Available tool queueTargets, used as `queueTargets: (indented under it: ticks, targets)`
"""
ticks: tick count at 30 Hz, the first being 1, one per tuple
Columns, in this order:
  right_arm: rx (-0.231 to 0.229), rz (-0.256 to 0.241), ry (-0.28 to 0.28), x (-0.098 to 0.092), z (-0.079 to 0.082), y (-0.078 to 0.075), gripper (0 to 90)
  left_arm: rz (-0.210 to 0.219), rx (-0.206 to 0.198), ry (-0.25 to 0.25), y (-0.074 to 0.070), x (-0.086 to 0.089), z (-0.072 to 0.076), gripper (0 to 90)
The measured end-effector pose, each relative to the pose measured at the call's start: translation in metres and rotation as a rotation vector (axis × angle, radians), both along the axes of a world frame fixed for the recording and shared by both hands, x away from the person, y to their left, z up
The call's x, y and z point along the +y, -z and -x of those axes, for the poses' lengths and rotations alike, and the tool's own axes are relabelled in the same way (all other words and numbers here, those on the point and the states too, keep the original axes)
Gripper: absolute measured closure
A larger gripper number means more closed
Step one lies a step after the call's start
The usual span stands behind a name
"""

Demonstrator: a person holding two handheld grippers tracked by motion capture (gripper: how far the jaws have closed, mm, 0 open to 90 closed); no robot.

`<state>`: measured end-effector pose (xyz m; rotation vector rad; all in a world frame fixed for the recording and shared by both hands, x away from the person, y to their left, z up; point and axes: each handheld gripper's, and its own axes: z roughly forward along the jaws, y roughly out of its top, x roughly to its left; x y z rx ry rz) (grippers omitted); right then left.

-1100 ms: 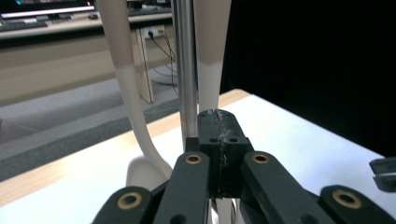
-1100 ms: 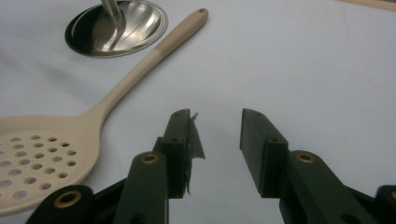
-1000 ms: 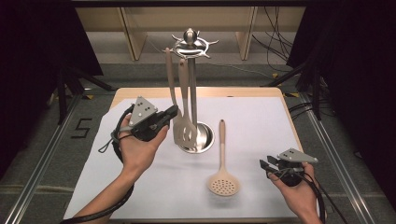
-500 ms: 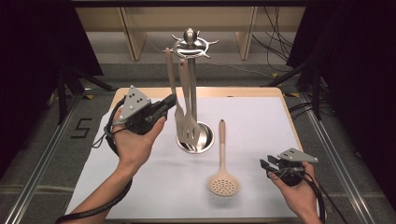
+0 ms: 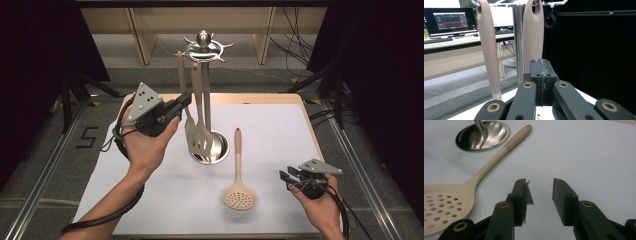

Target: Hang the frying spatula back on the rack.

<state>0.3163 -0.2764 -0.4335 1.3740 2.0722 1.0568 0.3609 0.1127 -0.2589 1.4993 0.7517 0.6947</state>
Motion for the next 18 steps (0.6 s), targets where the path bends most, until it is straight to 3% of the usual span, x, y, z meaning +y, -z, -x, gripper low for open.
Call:
queueTargets:
  ticks: [2,3,4,6,18]
  targets:
    - [0.010,0.010,-0.008,0.000,0.000,0.000,64.5,0.001,-0.003,-0.001,-0.001,0.000,0.000,89.5]
    - [-0.017,0.035,-0.022,-0.002,-0.001,-0.001,64.5,0.008,-0.013,-0.006,-0.004,-0.001,0.001,89.5]
    - [-0.001,-0.002,-0.004,0.001,0.000,0.000,64.5,0.011,-0.017,-0.005,-0.006,-0.002,0.001,89.5]
    - [0.003,-0.007,-0.004,0.002,0.000,0.000,64.5,0.017,-0.022,-0.005,-0.009,-0.003,0.002,89.5]
    - [0.000,0.010,-0.024,0.002,0.000,-0.001,64.5,0.040,-0.056,0.004,-0.028,-0.012,-0.004,89.5]
